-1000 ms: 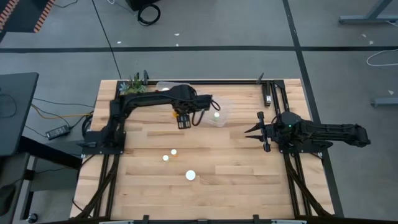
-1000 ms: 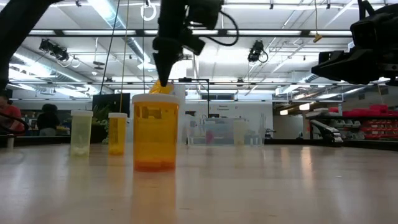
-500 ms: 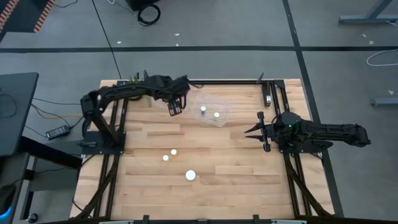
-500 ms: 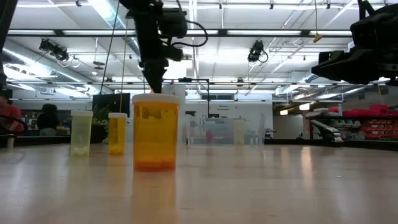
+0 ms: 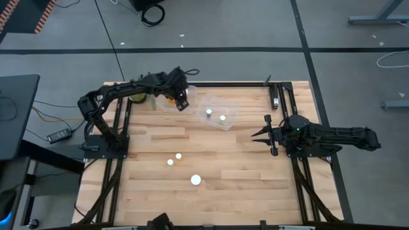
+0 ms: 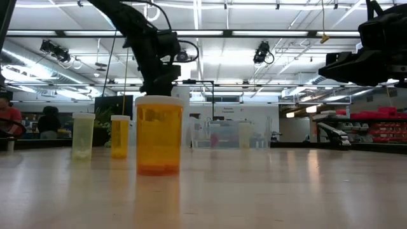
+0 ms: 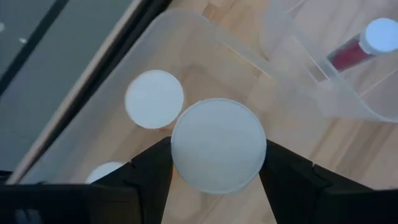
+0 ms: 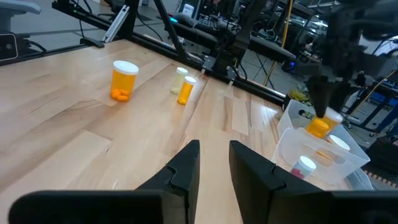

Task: Pick and place medicine bottles into bin by pill shape (circle, oval)
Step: Put the top big orange pill bottle into the left transparent bin

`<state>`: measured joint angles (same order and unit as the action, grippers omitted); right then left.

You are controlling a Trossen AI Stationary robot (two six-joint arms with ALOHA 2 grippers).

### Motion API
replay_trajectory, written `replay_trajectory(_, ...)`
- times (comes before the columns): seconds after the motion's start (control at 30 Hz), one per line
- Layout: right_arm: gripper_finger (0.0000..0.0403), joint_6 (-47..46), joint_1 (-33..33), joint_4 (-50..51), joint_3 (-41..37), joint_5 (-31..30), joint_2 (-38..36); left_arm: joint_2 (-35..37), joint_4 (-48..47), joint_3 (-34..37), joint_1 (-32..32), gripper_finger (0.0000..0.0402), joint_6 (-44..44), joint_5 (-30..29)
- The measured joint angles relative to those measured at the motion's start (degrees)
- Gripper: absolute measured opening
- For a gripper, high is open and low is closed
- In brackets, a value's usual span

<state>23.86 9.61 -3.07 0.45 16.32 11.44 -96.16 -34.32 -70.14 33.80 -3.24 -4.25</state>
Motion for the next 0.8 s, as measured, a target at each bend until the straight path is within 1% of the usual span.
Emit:
replay_trajectory(0.17,0.0093,-0.02,0.0,0.01,0.0,0.0,0.0,-0.04,6.39,4.2,0.54,0.0226,1.58,2.9)
replay_trajectory(0.3,0.0093,-0.01,0.0,0.01,0.0,0.0,0.0,-0.07,8.81,7.59,0.33,0.0222,2.64,3.34)
replay_trajectory(0.43,0.0093,0.0,0.0,0.0,0.0,0.0,0.0,-0.07,11.95,10.7,-0.07,0.0228,3.05,3.65)
replay_trajectory(0.53,0.0093,0.0,0.0,0.0,0.0,0.02,0.0,-0.07,14.39,11.77,-0.56,0.0229,3.1,3.62)
replay_trajectory(0.8,0.0093,-0.01,0.0,0.0,0.0,0.0,0.0,-0.07,15.4,12.19,-0.68,0.0227,4.15,3.6)
